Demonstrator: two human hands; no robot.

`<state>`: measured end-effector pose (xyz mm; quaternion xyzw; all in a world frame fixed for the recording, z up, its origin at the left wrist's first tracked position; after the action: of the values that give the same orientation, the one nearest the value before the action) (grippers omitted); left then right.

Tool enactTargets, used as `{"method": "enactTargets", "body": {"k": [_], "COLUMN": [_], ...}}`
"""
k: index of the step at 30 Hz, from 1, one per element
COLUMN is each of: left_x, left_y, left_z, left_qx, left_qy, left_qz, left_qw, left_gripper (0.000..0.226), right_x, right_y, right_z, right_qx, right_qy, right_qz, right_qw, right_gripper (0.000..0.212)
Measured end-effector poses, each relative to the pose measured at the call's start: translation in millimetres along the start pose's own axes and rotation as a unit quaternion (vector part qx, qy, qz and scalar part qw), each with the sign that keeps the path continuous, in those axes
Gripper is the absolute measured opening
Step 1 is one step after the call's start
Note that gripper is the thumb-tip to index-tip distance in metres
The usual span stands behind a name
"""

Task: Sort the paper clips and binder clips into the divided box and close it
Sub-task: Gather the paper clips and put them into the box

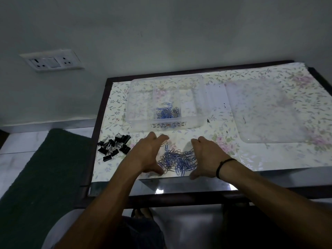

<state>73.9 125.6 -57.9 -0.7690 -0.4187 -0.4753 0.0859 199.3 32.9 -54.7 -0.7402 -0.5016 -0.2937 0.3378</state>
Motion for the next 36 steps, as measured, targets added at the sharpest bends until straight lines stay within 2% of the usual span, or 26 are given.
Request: {"method": "enactTargets", "body": {"k": [1, 3, 5, 8, 11, 13, 17, 19, 21, 24, 30, 36], "left_x": [-3.2, -10.0, -11.9, -13.9, -13.7, -5.3, 5.1, -1.4, -7.0, -9.1, -9.1, -11.0], "left_y": [-5.0, -6.5, 2.0, 19.7, 24.0, 15.9, -2.2, 1.4, 14.2, 31.8, 32.9, 22.0], "left_z": [-0.1, 3.0, 8.3, 13.5, 14.8, 11.9, 7.0, 6.9, 8.9, 11.8, 14.6, 12.3], "left_qx": [0.027, 0.056, 0.05, 0.022, 0.012, 0.02, 0.043, 0.049, 0.035, 0.008, 0.033, 0.06], "left_qy": [-0.009, -0.006, 0.025, 0.06, 0.056, 0.047, 0.017, 0.003, 0.012, 0.046, 0.097, 0.089], "left_qz": [0.007, -0.013, -0.041, -0.075, -0.09, -0.094, -0.043, -0.051, -0.055, -0.071, -0.109, -0.202], "left_qw": [1.0, 0.998, 0.998, 0.995, 0.994, 0.994, 0.998, 0.998, 0.998, 0.996, 0.989, 0.974], "left_gripper": [0.113, 0.104, 0.084, 0.059, 0.05, 0.058, 0.089, 0.094, 0.09, 0.075, 0.036, 0.026], "right_x": [-2.3, -5.1, -5.0, -3.9, -2.2, 2.8, 6.4, 1.5, -0.6, 0.0, 6.4, 6.1], "right_y": [3.2, 6.1, 5.1, -1.3, -5.8, -3.8, 3.8, -1.5, -8.7, -17.5, -16.7, -9.2], "right_z": [0.1, 2.7, 9.0, 18.2, 24.4, 22.9, 12.7, 10.7, 12.6, 20.0, 28.9, 34.7], "right_qx": [-0.02, -0.042, -0.041, -0.019, -0.005, -0.004, -0.026, -0.029, -0.014, 0.017, 0.022, -0.002], "right_qy": [-0.003, 0.008, 0.034, 0.066, 0.073, 0.053, 0.013, 0.012, 0.034, 0.054, 0.117, 0.104], "right_qz": [-0.004, 0.025, 0.078, 0.114, 0.125, 0.11, 0.086, 0.071, 0.082, 0.105, 0.142, 0.188], "right_qw": [1.0, 0.999, 0.996, 0.991, 0.99, 0.993, 0.996, 0.997, 0.996, 0.993, 0.983, 0.977], "right_gripper": [0.097, 0.091, 0.085, 0.063, 0.051, 0.057, 0.094, 0.106, 0.107, 0.096, 0.051, 0.018]}}
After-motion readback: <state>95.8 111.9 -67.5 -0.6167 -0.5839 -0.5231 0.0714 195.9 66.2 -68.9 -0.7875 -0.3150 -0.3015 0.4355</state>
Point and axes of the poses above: each hand's wrist, its own z-axis towards the middle knuckle, its own x-axis out of the back of the hand, y = z × x, the point moved 9 cm from there along z, towards the middle knuckle, and after that the axes turned 7 degrees about -y, right-handed, at the moved point
